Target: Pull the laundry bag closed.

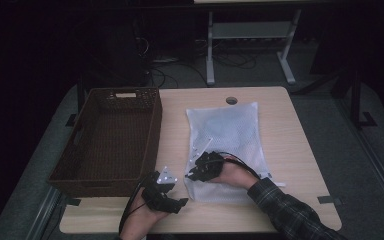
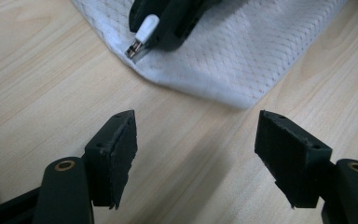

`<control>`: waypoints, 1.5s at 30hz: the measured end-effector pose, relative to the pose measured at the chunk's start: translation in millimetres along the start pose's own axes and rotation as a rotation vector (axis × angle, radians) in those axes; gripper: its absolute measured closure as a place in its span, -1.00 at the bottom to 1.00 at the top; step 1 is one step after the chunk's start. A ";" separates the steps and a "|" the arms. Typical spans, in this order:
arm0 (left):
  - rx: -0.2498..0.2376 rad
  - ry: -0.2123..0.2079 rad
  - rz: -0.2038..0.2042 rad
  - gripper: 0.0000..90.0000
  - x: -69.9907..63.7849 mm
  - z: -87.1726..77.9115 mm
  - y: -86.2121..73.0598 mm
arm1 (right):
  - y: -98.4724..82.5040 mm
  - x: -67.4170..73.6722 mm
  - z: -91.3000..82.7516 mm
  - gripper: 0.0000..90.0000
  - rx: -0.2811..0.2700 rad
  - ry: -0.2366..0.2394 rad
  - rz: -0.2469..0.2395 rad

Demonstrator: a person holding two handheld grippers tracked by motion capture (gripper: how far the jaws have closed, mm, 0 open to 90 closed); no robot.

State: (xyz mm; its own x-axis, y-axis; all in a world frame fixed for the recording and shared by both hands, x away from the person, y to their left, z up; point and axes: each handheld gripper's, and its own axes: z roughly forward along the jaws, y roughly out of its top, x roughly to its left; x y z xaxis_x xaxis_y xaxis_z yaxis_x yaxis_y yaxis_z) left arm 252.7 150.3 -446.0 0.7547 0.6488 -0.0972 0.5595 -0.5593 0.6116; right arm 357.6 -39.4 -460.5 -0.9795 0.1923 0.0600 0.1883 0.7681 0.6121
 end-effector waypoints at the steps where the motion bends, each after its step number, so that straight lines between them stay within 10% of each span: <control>1: -0.002 -0.001 0.000 -0.35 -0.1 0.0 0.0 | -0.8 -0.2 -0.2 0.77 -0.004 0.001 -0.005; 13: -0.030 -0.015 -0.010 -0.35 0.7 -1.8 3.3 | -13.3 2.2 -24.0 0.79 -0.133 0.003 -0.015; 35: -0.130 -0.090 -0.069 -0.13 5.1 12.1 38.0 | -27.4 5.1 -45.8 0.79 -0.160 -0.002 -0.029; 45: -0.112 -0.130 -0.122 0.29 14.8 24.3 47.5 | -28.3 7.6 -53.3 0.79 -0.179 -0.006 -0.044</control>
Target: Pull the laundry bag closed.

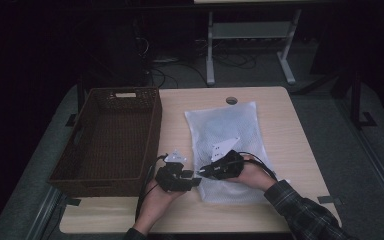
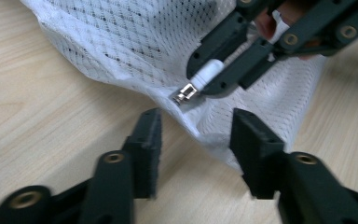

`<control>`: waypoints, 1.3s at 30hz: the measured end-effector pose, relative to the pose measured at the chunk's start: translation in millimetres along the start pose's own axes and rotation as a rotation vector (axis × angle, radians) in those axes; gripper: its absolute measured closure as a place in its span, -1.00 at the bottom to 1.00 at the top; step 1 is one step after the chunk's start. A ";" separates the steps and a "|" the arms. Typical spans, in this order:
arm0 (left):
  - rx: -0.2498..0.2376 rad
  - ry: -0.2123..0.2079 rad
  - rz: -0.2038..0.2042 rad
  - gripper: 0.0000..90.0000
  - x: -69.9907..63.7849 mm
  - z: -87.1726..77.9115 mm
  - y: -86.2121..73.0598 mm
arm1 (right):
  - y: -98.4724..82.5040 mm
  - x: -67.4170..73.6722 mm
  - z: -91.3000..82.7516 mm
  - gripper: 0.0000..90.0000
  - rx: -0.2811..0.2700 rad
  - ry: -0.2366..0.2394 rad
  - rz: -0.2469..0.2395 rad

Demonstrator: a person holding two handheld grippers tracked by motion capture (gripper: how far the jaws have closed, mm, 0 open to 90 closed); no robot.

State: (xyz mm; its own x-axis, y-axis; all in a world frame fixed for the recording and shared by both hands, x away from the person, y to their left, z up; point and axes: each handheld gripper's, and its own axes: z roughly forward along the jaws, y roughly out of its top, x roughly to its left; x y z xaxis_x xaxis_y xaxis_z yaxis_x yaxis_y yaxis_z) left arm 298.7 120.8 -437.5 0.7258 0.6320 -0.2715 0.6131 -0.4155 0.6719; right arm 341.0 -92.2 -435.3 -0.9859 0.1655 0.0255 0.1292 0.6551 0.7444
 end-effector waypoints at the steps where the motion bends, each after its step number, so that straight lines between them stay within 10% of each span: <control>1: 0.002 0.002 0.000 0.33 1.0 1.2 0.4 | 0.0 0.2 -0.6 0.79 -0.001 0.000 0.000; 12: 0.028 0.008 0.057 0.92 0.8 9.0 4.8 | -5.1 -0.2 -4.2 0.79 0.009 -0.004 0.004; 18: 0.048 0.042 0.124 0.94 -5.8 8.9 5.7 | -7.4 -0.9 -2.8 0.76 0.025 0.009 0.009; 39: 0.066 0.042 0.166 0.95 -8.3 9.8 4.7 | -5.6 -1.6 4.5 0.80 0.067 0.039 -0.013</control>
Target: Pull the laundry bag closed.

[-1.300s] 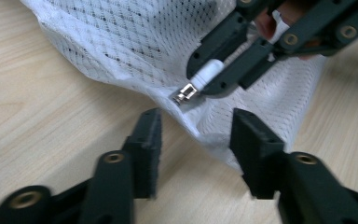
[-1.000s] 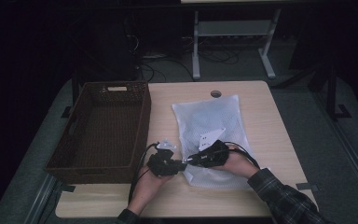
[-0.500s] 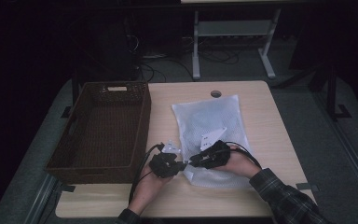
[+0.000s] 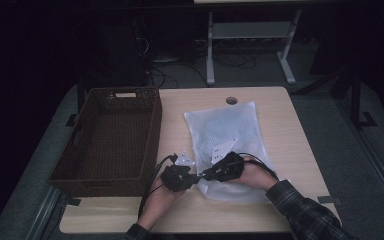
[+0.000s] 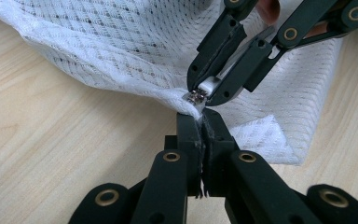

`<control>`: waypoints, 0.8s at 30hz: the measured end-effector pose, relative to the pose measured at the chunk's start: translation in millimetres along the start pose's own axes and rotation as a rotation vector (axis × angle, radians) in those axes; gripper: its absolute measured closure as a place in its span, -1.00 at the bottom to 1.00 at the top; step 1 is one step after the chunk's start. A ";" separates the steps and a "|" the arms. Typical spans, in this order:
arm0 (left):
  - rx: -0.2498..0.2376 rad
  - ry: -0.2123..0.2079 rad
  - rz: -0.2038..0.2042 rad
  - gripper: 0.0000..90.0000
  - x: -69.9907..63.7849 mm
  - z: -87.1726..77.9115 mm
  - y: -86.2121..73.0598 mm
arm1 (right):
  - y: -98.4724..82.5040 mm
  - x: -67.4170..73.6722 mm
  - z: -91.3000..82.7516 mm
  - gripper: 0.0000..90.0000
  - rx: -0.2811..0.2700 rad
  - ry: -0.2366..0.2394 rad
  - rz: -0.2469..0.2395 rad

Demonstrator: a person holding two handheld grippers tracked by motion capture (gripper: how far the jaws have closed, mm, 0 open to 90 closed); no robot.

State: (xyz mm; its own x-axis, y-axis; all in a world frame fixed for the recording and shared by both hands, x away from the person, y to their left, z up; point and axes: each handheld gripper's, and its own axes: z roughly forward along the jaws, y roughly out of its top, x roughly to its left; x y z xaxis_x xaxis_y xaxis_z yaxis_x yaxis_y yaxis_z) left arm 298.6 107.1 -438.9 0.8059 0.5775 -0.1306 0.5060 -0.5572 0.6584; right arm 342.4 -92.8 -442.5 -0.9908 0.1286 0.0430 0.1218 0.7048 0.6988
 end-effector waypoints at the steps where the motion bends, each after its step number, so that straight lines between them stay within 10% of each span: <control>1: -0.001 0.001 -0.008 0.95 -0.2 -0.1 0.1 | 0.4 0.4 0.3 0.80 0.010 -0.003 -0.003; 24: -0.038 0.014 -0.069 0.97 1.6 -7.6 -0.8 | -2.6 -0.7 -9.5 0.81 0.009 -0.017 -0.013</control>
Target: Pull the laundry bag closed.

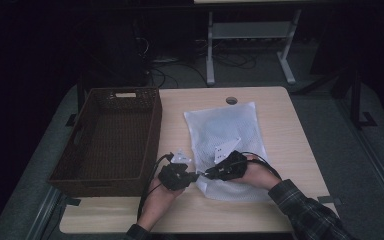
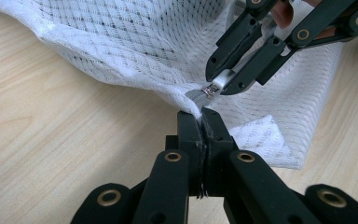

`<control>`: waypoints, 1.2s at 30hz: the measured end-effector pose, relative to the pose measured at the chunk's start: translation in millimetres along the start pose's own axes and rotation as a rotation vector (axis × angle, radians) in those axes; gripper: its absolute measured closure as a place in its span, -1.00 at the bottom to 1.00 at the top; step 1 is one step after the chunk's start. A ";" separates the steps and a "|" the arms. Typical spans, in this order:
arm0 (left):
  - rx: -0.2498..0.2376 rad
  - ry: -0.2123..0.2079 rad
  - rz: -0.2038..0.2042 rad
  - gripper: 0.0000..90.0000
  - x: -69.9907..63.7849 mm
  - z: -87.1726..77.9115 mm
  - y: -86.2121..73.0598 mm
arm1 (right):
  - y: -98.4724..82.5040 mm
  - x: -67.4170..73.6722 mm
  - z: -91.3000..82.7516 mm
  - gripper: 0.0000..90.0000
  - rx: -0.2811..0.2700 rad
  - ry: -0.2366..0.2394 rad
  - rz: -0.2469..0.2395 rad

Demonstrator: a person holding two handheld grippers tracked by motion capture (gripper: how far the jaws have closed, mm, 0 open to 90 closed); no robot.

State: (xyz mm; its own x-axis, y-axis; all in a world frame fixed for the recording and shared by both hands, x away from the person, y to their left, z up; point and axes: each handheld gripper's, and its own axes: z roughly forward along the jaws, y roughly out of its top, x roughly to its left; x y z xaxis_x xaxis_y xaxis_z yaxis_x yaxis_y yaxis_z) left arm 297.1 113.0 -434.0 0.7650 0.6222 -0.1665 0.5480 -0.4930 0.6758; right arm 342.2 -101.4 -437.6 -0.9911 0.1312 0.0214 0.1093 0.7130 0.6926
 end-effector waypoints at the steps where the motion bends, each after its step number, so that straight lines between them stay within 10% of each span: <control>1: 0.001 0.002 0.000 0.97 -0.2 -0.2 0.0 | -0.1 -0.1 -0.3 0.81 0.000 -0.001 -0.003; 36: -0.014 0.030 -0.041 0.97 0.9 -4.0 -0.9 | -7.3 -1.5 -13.0 0.81 -0.019 -0.012 0.020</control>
State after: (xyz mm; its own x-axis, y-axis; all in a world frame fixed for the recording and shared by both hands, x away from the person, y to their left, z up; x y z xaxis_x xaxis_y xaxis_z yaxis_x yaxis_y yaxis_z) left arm 296.0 116.5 -431.9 0.7315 0.6595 -0.1732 0.5737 -0.4579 0.6792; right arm 342.0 -115.7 -433.3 -0.9878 0.1535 0.0263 0.1271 0.6971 0.7056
